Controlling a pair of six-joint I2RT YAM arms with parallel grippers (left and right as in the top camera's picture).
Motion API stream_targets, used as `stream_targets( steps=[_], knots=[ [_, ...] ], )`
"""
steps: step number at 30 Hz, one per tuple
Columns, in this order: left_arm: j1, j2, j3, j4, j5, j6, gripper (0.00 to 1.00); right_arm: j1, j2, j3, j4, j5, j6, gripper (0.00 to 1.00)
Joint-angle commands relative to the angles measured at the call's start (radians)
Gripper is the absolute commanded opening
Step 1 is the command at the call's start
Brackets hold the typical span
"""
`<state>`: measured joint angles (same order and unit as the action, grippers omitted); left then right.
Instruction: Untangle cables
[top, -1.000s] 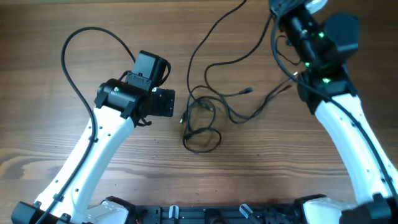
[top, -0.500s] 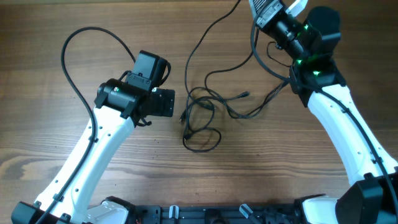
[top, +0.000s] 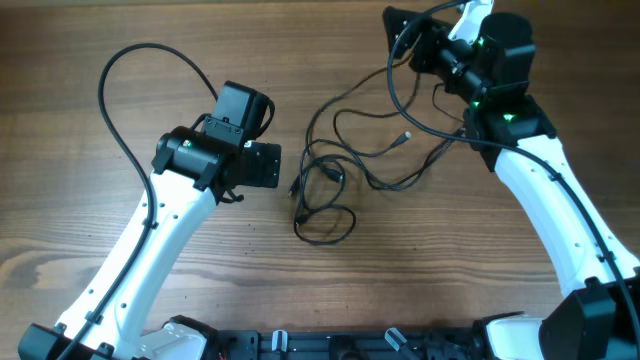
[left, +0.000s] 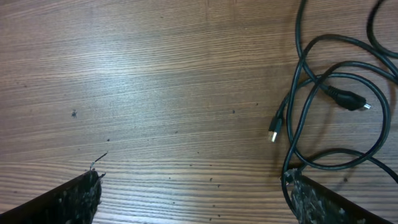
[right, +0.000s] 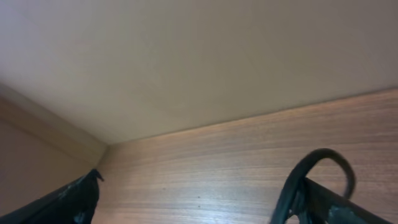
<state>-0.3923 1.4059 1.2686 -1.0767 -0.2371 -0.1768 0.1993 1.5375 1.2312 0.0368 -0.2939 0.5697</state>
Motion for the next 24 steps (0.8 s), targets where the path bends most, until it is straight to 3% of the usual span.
stream_targets(
  steps=[1, 9, 24],
  knots=[
    [0.004, -0.014, -0.001, 0.000, 0.002, 0.013, 1.00, -0.002, 0.011, 0.008, -0.003, 0.024, -0.020, 1.00],
    [0.004, -0.014, -0.001, 0.000, 0.002, 0.013, 1.00, -0.003, 0.011, 0.008, -0.061, 0.120, -0.048, 1.00],
    [0.004, -0.014, -0.001, 0.000, 0.002, 0.013, 1.00, -0.003, 0.011, 0.008, -0.596, 0.335, -0.075, 1.00]
  ],
)
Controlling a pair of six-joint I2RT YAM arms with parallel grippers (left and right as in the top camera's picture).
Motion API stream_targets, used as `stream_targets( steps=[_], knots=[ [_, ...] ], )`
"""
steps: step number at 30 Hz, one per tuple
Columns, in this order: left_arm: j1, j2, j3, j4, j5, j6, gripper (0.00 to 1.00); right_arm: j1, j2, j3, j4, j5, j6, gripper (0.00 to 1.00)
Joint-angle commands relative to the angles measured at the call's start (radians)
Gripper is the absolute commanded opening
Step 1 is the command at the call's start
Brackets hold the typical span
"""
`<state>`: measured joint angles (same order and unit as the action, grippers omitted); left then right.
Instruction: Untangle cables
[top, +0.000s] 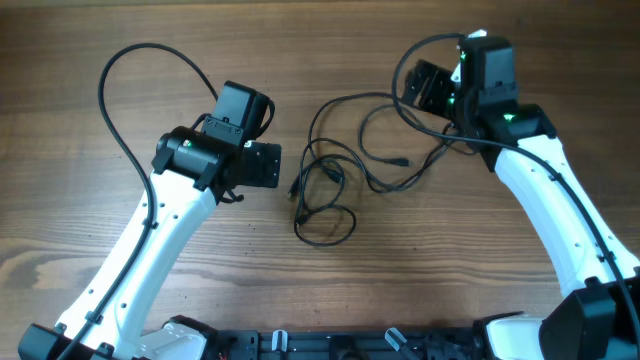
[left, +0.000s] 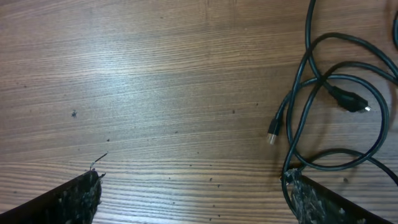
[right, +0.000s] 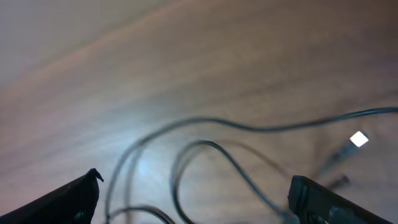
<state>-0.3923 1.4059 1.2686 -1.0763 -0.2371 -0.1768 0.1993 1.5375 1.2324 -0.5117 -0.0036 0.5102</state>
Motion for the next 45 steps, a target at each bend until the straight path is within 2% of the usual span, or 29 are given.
stream_targets(
  steps=[1, 4, 6, 10, 17, 21, 26, 30, 40, 45],
  knots=[
    [0.004, -0.014, -0.001, 0.000, 0.002, 0.013, 1.00, -0.003, 0.011, 0.006, -0.072, 0.017, -0.050, 1.00],
    [0.004, -0.014, -0.001, 0.000, 0.002, 0.013, 1.00, -0.002, 0.011, 0.006, -0.108, -0.169, -0.249, 1.00],
    [0.004, -0.014, -0.001, 0.000, 0.002, 0.013, 1.00, -0.003, 0.011, 0.006, -0.150, -0.245, -0.307, 1.00],
    [0.004, -0.014, -0.001, 0.000, 0.002, 0.013, 1.00, -0.002, 0.011, 0.006, -0.236, -0.312, -0.428, 1.00],
    [0.004, -0.014, -0.001, 0.000, 0.002, 0.013, 1.00, 0.000, 0.011, -0.002, -0.410, -0.455, -0.856, 1.00],
    [0.004, -0.014, -0.001, 0.000, 0.002, 0.013, 1.00, 0.000, 0.012, -0.048, -0.389, -0.539, -0.933, 0.99],
    [0.004, -0.014, -0.001, 0.000, 0.002, 0.013, 1.00, 0.001, 0.027, -0.109, -0.333, -0.581, -0.959, 0.99],
    [0.004, -0.014, -0.001, 0.000, 0.002, 0.013, 1.00, 0.013, 0.030, -0.158, -0.270, -0.581, -0.966, 0.99],
    [0.004, -0.014, -0.001, 0.000, 0.002, 0.013, 1.00, 0.026, 0.030, -0.329, -0.123, -0.581, -1.117, 0.99],
    [0.004, -0.014, -0.001, 0.000, 0.002, 0.013, 1.00, 0.026, 0.030, -0.397, -0.027, -0.579, -1.117, 0.99]
  ],
)
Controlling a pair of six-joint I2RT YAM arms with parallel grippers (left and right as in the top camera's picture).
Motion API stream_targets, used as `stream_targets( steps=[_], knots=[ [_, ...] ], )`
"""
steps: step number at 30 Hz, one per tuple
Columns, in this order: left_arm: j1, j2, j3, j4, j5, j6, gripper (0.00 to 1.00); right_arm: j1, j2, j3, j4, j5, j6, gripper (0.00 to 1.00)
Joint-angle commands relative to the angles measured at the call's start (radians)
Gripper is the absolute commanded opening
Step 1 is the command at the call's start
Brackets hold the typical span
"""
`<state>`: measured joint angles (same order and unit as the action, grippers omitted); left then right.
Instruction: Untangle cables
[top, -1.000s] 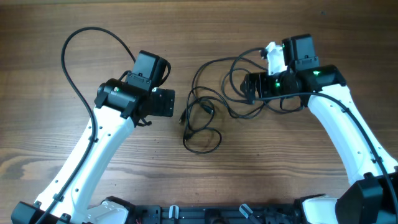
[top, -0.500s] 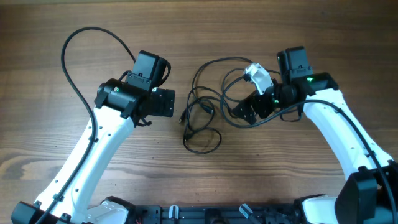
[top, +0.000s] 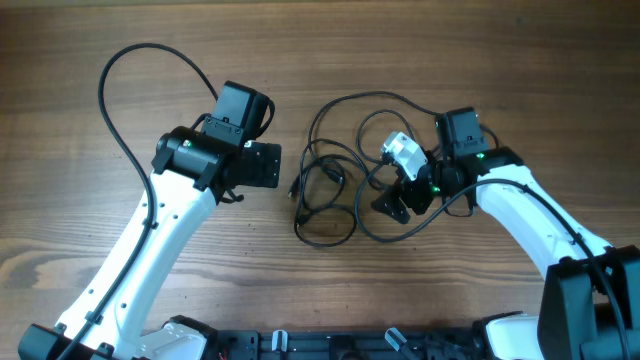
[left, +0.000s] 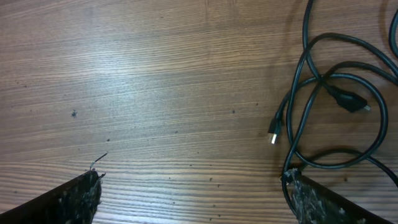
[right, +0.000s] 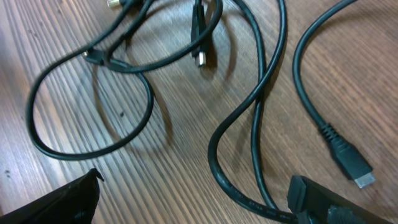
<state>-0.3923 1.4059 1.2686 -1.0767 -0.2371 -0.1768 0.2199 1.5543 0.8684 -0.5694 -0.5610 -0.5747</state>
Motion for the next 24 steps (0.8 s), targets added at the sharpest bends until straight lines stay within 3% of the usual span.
stream_targets(
  steps=[1, 3, 7, 18, 24],
  knots=[
    [0.004, -0.014, -0.001, 0.000, 0.002, 0.013, 1.00, 0.005, 0.013, -0.055, 0.064, -0.019, -0.033, 0.99],
    [0.004, -0.014, -0.001, 0.000, 0.002, 0.013, 1.00, 0.005, 0.013, -0.086, 0.111, -0.019, -0.057, 0.95],
    [0.004, -0.014, -0.001, 0.000, 0.002, 0.013, 1.00, 0.005, 0.013, -0.133, 0.190, 0.003, -0.079, 0.74],
    [0.004, -0.014, -0.001, 0.000, 0.002, 0.013, 1.00, 0.005, 0.013, -0.138, 0.262, 0.173, -0.098, 0.75],
    [0.004, -0.014, -0.001, 0.000, 0.002, 0.013, 1.00, 0.005, 0.018, -0.138, 0.270, 0.173, -0.164, 0.68]
  ],
)
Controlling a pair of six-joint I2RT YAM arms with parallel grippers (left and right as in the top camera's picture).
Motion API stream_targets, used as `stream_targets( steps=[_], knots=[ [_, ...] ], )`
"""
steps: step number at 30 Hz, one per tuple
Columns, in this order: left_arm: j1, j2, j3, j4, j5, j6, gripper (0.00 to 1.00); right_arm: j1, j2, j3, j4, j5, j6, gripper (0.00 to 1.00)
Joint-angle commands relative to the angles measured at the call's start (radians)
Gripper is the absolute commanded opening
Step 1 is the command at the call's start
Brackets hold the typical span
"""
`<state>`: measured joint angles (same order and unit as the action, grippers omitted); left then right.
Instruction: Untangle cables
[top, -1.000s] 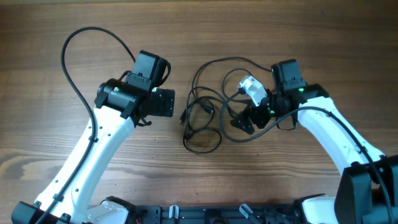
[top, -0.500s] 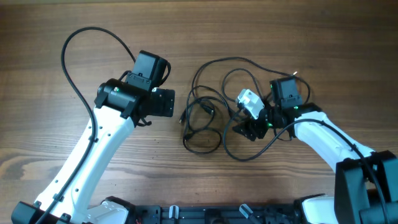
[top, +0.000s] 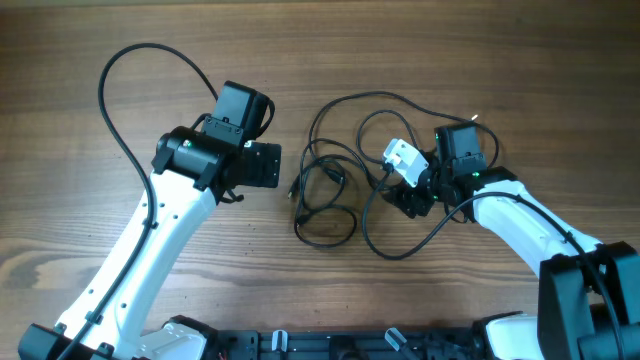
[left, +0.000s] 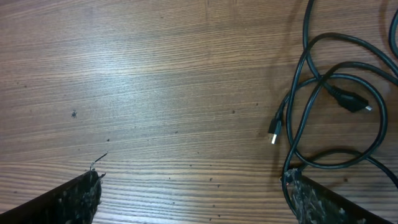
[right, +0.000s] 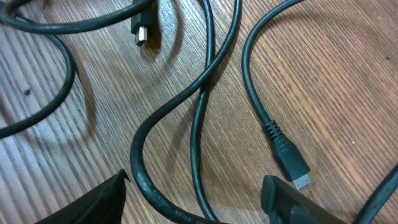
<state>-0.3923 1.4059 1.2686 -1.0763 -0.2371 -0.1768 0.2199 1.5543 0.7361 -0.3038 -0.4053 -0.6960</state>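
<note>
A tangle of thin black cables (top: 330, 190) lies mid-table. My right gripper (right: 194, 202) is low over its right part and open; two crossing strands (right: 202, 124) run between its fingers (right: 99, 202). A flat-ended plug (right: 289, 160) lies just ahead of the right finger, and another plug (right: 142, 31) lies further off. My left gripper (left: 189, 190) stands open over bare wood, left of the tangle. A small USB plug (left: 274, 132) and a barrel plug (left: 349, 101) lie ahead to its right.
The wooden table (top: 80, 250) extends all round. The left arm's own black lead (top: 130, 70) arcs over the table's back left. A wide cable loop (top: 395, 248) bulges toward the front, below the right gripper (top: 408, 203).
My right gripper has shifted slightly over the tangle's right side, and its jaws stand narrower around the two strands. The cable loop in front of it reaches further forward. The left arm is unchanged.
My right gripper was first raised at the back right, open, with a cable hooked over one finger and strands drawn up toward it. Then it was lower and the strands lay slacker. Then it was down at the tangle's right side, where it now straddles two strands.
</note>
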Motion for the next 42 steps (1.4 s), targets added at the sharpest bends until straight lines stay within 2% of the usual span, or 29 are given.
stream_targets(
  steps=[1, 2, 3, 4, 5, 9, 15, 20, 22, 26, 28, 32, 34, 38, 42],
  knots=[
    [0.004, -0.014, -0.001, 0.000, 0.002, 0.013, 1.00, 0.005, 0.022, -0.005, 0.005, 0.017, -0.042, 0.63],
    [0.004, -0.014, -0.001, 0.000, 0.002, 0.013, 1.00, 0.005, 0.027, -0.005, 0.006, 0.017, -0.047, 0.50],
    [0.004, -0.014, -0.001, 0.000, 0.002, 0.013, 1.00, 0.005, 0.031, -0.005, 0.009, 0.017, -0.046, 0.28],
    [0.004, -0.014, -0.001, 0.000, 0.002, 0.013, 1.00, 0.005, 0.031, -0.005, 0.013, 0.016, -0.045, 0.11],
    [0.004, -0.014, -0.001, 0.000, 0.002, 0.013, 1.00, 0.005, 0.033, -0.005, 0.016, 0.013, -0.045, 0.05],
    [0.004, -0.014, -0.001, 0.000, 0.002, 0.013, 1.00, 0.005, 0.032, -0.005, 0.033, 0.008, -0.028, 0.04],
    [0.004, -0.014, -0.001, 0.000, 0.002, 0.013, 1.00, 0.005, 0.025, 0.031, 0.082, -0.028, 0.185, 0.04],
    [0.004, -0.014, -0.001, -0.001, 0.002, 0.013, 1.00, 0.005, -0.027, 0.172, 0.141, -0.294, 0.429, 0.04],
    [0.004, -0.014, -0.001, -0.001, 0.002, 0.013, 1.00, 0.005, -0.042, 0.214, 0.278, -0.414, 0.612, 0.04],
    [0.004, -0.014, -0.001, -0.001, 0.002, 0.013, 1.00, 0.005, -0.047, 0.262, 0.666, -0.528, 1.009, 0.04],
    [0.004, -0.014, -0.001, 0.000, 0.002, 0.013, 1.00, 0.005, -0.047, 0.262, 0.862, -0.559, 1.155, 0.04],
    [0.004, -0.014, -0.001, 0.000, 0.002, 0.013, 1.00, 0.005, -0.047, 0.262, 1.160, -0.566, 1.361, 0.04],
    [0.004, -0.014, -0.001, 0.000, 0.002, 0.013, 1.00, 0.005, -0.047, 0.262, 1.285, -0.585, 1.420, 0.04],
    [0.004, -0.014, -0.001, 0.000, 0.002, 0.013, 1.00, 0.005, -0.047, 0.262, 1.427, -0.599, 1.463, 0.04],
    [0.004, -0.014, -0.001, 0.000, 0.002, 0.013, 1.00, 0.005, -0.046, 0.261, 1.443, -0.620, 1.434, 0.04]
  ],
)
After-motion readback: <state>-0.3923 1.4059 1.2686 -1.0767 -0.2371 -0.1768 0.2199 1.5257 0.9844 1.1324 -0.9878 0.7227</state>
